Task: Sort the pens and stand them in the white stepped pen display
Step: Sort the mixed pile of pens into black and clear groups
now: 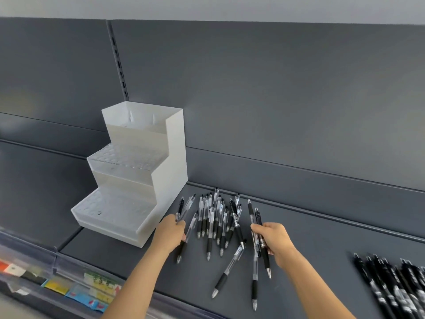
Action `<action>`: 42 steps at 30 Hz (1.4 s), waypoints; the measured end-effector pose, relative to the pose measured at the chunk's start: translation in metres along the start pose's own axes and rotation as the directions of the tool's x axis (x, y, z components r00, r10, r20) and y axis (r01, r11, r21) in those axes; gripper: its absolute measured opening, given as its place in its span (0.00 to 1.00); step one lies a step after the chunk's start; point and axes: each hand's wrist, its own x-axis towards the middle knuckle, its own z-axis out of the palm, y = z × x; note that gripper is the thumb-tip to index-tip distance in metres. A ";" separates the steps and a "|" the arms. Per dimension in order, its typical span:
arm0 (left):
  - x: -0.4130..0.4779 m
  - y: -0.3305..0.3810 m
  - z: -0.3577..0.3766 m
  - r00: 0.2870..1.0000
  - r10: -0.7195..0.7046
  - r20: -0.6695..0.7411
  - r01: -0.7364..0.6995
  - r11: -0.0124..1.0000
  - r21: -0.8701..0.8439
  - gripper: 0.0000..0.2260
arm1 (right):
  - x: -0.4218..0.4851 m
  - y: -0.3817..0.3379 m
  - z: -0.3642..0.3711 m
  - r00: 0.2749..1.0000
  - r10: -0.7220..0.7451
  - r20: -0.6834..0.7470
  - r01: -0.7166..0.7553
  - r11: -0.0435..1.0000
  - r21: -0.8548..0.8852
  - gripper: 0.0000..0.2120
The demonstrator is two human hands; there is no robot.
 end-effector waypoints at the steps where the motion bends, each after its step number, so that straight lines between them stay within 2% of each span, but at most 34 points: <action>1: -0.004 0.002 0.000 1.000 0.011 0.013 -0.011 0.999 -0.049 0.07 | -0.001 0.000 -0.001 1.000 0.004 0.007 -0.004 1.000 -0.014 0.15; 2: -0.008 0.005 -0.001 0.999 0.018 0.027 -0.015 0.995 -0.099 0.06 | -0.005 -0.004 -0.001 1.000 -0.001 -0.006 0.000 0.999 -0.053 0.06; 4: -0.014 0.009 -0.002 0.999 0.022 0.050 -0.013 0.983 -0.184 0.06 | -0.003 -0.004 0.000 0.999 -0.034 0.001 0.034 0.995 -0.094 0.17; 6: -0.019 0.012 -0.005 0.998 0.025 0.065 -0.008 0.968 -0.250 0.05 | -0.002 -0.007 0.003 0.997 -0.071 0.000 0.070 0.987 -0.145 0.22; 10: -0.030 0.018 -0.012 0.991 0.039 0.132 0.022 0.903 -0.430 0.05 | -0.007 -0.017 0.009 0.992 -0.108 0.064 0.116 0.984 -0.137 0.21; 14: -0.043 0.025 -0.010 0.966 0.081 0.247 0.081 0.811 -0.580 0.05 | -0.030 -0.026 0.004 0.962 -0.054 0.267 0.024 0.993 0.111 0.07; 16: -0.047 0.032 -0.002 0.951 0.099 0.294 0.111 0.775 -0.622 0.06 | -0.041 -0.025 -0.005 0.948 -0.031 0.315 -0.048 0.969 0.241 0.04; 21: -0.050 0.056 0.029 0.930 0.131 0.345 0.150 0.721 -0.677 0.08 | -0.057 -0.018 -0.037 0.949 -0.051 0.310 -0.071 0.926 0.370 0.06; 27: -0.071 0.092 0.073 0.860 0.218 0.462 0.167 0.734 -0.658 0.08 | -0.080 -0.005 -0.090 0.971 -0.056 0.231 -0.064 0.873 0.483 0.06; 29: -0.084 0.106 0.091 0.832 0.263 0.489 0.118 0.776 -0.619 0.07 | -0.087 -0.002 -0.110 0.983 -0.039 0.179 -0.057 0.865 0.498 0.06; 33: -0.118 0.134 0.138 0.782 0.400 0.479 -0.121 0.850 -0.512 0.05 | -0.100 0.013 -0.150 0.994 0.046 0.098 -0.091 0.845 0.527 0.07; 35: -0.134 0.149 0.167 0.770 0.465 0.437 -0.235 0.843 -0.484 0.04 | -0.107 0.023 -0.175 0.993 0.069 0.091 -0.110 0.796 0.596 0.10; 37: -0.151 0.166 0.197 0.742 0.547 0.387 -0.366 0.814 -0.451 0.04 | -0.118 0.035 -0.205 0.992 0.082 0.093 -0.123 0.718 0.685 0.09; 40: -0.187 0.192 0.246 0.676 0.642 0.361 -0.494 0.759 -0.425 0.12 | -0.139 0.056 -0.264 0.991 0.080 0.110 -0.136 0.637 0.759 0.07; 42: -0.211 0.207 0.284 0.615 0.692 0.379 -0.597 0.722 -0.350 0.15 | -0.149 0.070 -0.304 0.990 0.074 0.118 -0.138 0.608 0.782 0.07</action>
